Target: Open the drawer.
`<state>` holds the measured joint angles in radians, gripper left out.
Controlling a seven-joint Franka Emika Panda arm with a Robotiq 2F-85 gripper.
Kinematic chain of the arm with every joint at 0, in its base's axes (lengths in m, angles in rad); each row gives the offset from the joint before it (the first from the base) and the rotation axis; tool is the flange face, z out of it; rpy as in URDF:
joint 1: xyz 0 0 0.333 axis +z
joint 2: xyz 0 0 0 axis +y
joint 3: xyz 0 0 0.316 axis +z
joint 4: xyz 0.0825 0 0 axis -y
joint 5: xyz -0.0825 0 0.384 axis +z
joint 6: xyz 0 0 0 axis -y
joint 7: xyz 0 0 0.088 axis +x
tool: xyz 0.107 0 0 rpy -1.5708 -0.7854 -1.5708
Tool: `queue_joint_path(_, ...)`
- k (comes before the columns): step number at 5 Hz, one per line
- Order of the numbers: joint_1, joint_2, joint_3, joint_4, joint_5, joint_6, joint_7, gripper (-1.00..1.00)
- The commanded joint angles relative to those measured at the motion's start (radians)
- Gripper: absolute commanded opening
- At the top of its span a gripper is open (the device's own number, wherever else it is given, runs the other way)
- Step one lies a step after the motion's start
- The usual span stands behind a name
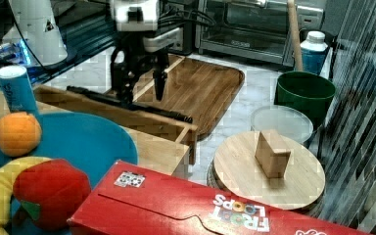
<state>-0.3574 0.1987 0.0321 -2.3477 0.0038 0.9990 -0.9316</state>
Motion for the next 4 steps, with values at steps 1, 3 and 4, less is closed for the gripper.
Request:
queue_joint_path(1,0.222,-0.064,0.161,-0.129,-0.039,0.085,0.321,1.00)
queue_joint_path(3,0.259,-0.040,0.173,-0.104,-0.005,0.093,0.401,1.00)
queue_joint_path(4,0.266,-0.040,0.166,-0.104,-0.003,0.093,0.399,1.00)
